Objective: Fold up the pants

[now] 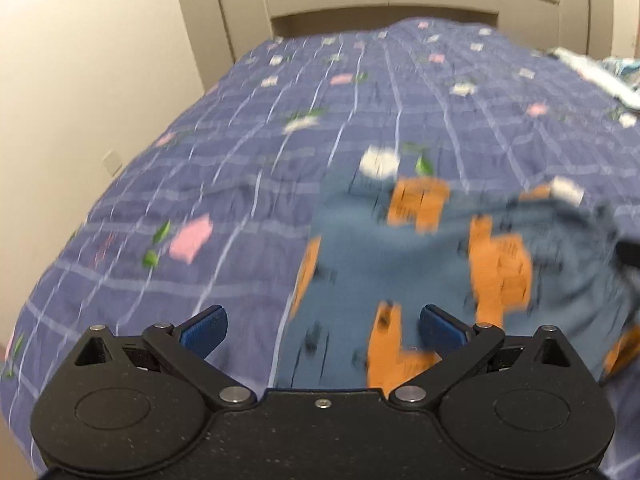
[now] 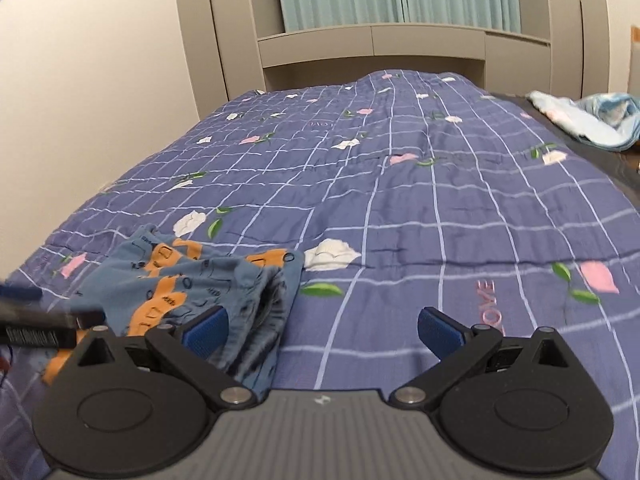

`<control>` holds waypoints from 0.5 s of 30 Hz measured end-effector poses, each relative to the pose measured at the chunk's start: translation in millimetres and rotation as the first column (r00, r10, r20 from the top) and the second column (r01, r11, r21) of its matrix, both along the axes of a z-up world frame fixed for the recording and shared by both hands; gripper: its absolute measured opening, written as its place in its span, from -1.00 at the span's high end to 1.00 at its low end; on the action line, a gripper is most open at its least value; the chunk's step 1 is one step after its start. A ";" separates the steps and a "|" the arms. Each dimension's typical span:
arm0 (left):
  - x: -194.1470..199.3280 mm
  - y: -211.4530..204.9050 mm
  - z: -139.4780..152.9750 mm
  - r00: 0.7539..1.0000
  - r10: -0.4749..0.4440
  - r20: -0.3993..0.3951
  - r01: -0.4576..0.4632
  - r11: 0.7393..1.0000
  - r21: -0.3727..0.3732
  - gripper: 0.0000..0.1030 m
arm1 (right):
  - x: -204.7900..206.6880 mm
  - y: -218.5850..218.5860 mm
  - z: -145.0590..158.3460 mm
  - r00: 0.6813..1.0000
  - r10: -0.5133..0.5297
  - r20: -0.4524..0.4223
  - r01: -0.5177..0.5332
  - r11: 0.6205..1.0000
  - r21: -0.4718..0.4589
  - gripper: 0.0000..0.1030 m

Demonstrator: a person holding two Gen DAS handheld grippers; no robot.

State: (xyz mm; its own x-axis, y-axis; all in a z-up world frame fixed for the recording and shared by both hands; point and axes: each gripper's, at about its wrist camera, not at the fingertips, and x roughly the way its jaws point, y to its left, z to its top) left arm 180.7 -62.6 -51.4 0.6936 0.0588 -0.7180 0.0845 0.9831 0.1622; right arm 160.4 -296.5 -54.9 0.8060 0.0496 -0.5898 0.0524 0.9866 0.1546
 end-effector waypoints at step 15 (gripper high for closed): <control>-30.5 14.9 5.8 0.998 0.061 -0.026 -0.062 0.996 -0.066 -0.99 | -11.3 13.8 -2.6 0.998 -0.009 -0.064 0.005 0.998 -0.069 -1.00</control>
State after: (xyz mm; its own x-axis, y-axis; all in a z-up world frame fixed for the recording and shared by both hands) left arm 150.2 -47.7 -45.6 0.6724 0.0521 -0.7384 0.0267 0.9952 0.0946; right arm 149.1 -282.7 -57.4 0.7666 0.0013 -0.6421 0.0672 0.9943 0.0823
